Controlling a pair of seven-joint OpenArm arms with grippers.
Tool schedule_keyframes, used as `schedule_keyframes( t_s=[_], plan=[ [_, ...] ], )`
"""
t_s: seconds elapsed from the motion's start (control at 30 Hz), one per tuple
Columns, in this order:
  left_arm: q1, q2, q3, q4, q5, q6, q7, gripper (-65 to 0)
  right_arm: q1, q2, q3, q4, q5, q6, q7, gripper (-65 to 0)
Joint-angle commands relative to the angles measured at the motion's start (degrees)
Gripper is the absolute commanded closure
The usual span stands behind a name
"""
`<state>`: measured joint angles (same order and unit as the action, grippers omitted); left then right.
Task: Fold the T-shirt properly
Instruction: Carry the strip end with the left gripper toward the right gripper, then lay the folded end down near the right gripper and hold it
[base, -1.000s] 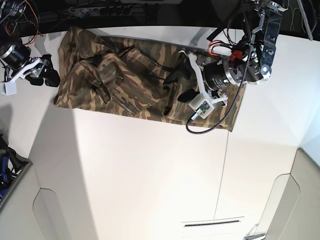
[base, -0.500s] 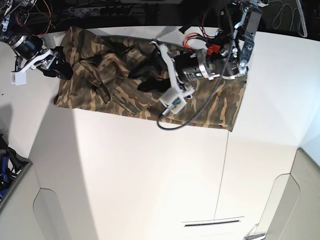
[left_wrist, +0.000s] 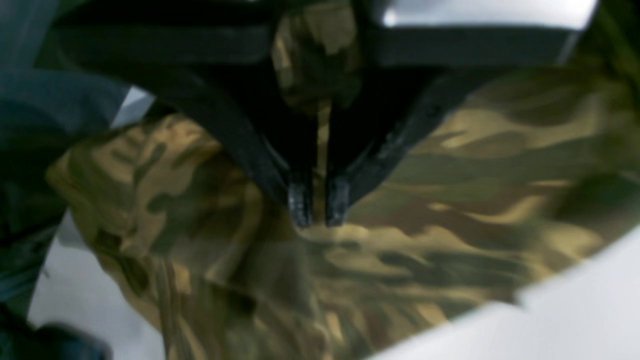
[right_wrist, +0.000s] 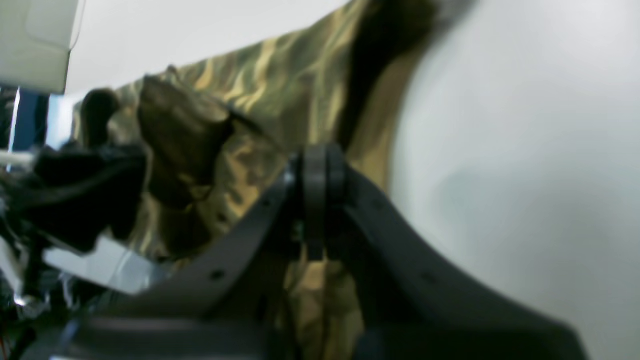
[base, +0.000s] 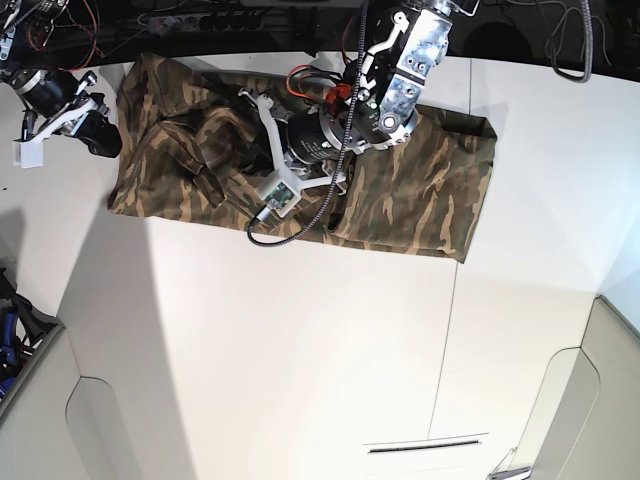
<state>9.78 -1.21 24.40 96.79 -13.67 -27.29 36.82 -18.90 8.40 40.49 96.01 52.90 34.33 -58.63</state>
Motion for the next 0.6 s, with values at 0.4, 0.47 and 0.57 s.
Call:
schedule_keyframes(
  t_s=[0.4,0.47,0.57],
  plan=[
    [-0.7,3.3,2.1,-1.4,-2.8,-0.4,-1.5,-5.4,0.1,0.6,3.8,0.9,1.1,0.4,0.7,0.0],
    [-0.9,4.0,4.0,-1.4,-2.8,-0.4,-1.5,-5.4,0.1,0.6,3.8,0.9,1.1,0.4,0.7,0.0],
    [-1.1,4.3,6.9,-1.4,-1.9,-0.4,-1.5,-5.4,0.1,0.6,3.8,0.9,1.1,0.4,0.7,0.0]
  ],
)
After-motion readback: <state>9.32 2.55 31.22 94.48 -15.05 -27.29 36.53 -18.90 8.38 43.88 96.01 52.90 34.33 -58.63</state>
